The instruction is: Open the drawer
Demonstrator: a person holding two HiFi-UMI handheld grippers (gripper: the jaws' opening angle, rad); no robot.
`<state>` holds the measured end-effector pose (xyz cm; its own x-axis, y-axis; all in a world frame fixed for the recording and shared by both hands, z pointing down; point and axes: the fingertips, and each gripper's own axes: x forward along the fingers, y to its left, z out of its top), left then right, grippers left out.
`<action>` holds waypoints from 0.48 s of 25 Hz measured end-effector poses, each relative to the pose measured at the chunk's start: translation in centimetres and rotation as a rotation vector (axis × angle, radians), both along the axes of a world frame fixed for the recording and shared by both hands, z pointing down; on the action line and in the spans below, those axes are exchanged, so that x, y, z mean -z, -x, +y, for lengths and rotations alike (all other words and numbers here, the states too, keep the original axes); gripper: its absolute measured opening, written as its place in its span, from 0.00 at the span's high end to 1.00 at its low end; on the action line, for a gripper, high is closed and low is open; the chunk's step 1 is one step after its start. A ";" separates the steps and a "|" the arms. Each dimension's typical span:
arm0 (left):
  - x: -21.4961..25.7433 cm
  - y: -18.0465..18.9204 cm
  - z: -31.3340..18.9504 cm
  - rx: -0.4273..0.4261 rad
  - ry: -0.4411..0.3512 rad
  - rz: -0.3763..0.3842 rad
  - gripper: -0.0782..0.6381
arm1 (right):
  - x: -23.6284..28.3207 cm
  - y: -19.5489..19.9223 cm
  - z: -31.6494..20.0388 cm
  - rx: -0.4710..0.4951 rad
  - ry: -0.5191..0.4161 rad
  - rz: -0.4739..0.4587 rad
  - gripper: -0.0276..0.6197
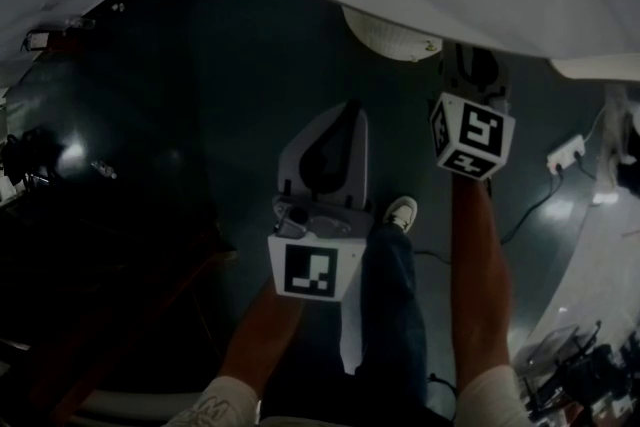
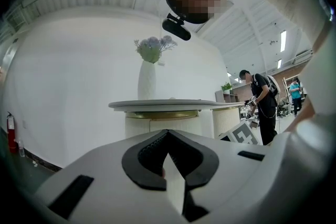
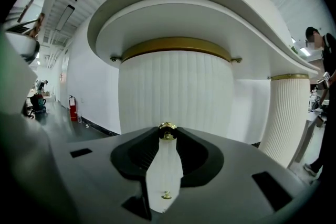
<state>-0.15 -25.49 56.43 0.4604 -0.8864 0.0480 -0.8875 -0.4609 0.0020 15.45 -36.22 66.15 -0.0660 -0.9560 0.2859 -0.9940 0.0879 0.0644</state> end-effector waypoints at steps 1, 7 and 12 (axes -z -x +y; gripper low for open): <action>-0.1 0.0 0.0 0.000 0.002 -0.001 0.90 | 0.0 -0.1 0.0 -0.001 0.000 0.001 0.79; 0.6 0.3 0.2 0.009 -0.005 0.012 0.90 | 0.1 0.1 0.2 0.007 0.010 0.009 0.80; 1.1 0.2 0.8 0.005 -0.009 0.021 0.90 | -0.1 -0.1 0.3 0.000 0.021 0.012 0.80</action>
<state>-0.37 -24.73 55.38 0.4566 -0.8892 0.0298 -0.8897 -0.4563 0.0166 15.52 -35.89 66.22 -0.0626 -0.9496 0.3071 -0.9932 0.0896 0.0745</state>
